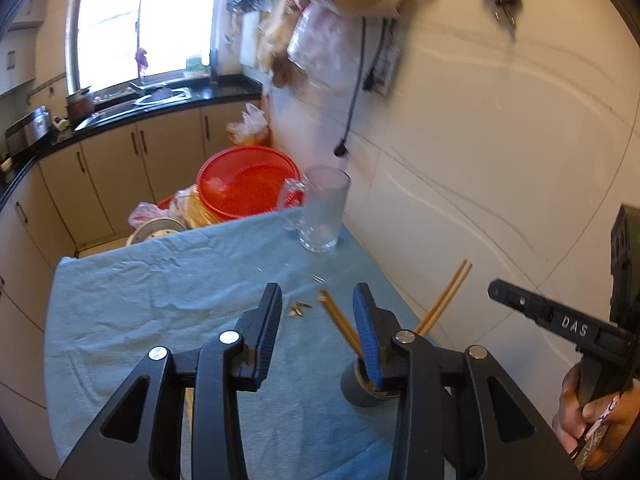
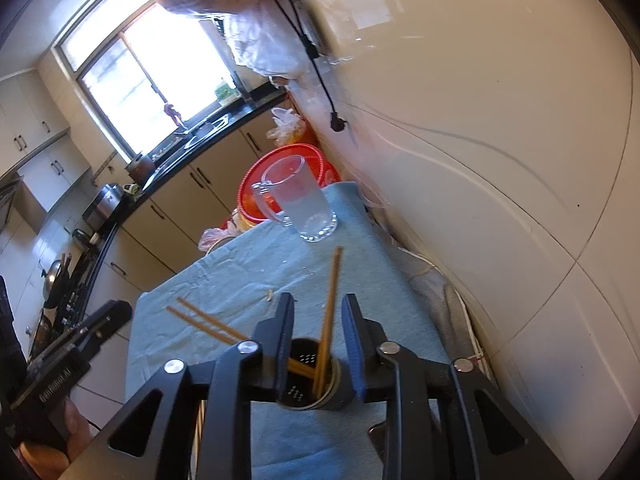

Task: Organize utensils
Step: 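Open both tools and move them back over the chopsticks on the towel, then close the left tool on one chopstick while the right tool grasps another, then lift both chopsticks upright and carry both tools over the black cup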

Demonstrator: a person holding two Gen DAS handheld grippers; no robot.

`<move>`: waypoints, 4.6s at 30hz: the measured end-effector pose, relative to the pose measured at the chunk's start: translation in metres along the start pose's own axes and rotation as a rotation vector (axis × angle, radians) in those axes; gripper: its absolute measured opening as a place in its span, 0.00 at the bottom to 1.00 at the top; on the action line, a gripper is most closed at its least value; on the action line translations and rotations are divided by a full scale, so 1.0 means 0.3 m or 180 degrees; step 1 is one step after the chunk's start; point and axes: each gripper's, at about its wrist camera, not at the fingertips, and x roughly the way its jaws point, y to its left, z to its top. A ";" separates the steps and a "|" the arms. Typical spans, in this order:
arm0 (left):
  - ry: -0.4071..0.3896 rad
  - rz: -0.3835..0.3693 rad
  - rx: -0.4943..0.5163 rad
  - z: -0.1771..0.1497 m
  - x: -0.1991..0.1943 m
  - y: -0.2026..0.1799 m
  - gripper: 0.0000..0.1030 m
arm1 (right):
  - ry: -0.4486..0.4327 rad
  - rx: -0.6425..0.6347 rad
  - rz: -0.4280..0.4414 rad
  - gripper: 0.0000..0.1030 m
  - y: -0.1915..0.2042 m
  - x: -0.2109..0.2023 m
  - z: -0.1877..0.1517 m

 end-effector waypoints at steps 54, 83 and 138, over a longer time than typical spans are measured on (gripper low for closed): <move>0.1441 0.0568 -0.0919 -0.707 0.192 0.700 0.22 | 0.1308 -0.1019 0.0031 0.37 0.332 0.284 -0.516; 0.1504 0.0864 -0.1056 -0.796 0.047 0.863 0.08 | 0.2072 -0.0809 -0.0076 0.36 0.578 0.886 -0.504; 0.0212 0.0935 -0.1044 -0.541 -0.431 0.610 0.06 | 0.0164 -0.1033 0.0750 0.06 0.457 -0.004 -0.365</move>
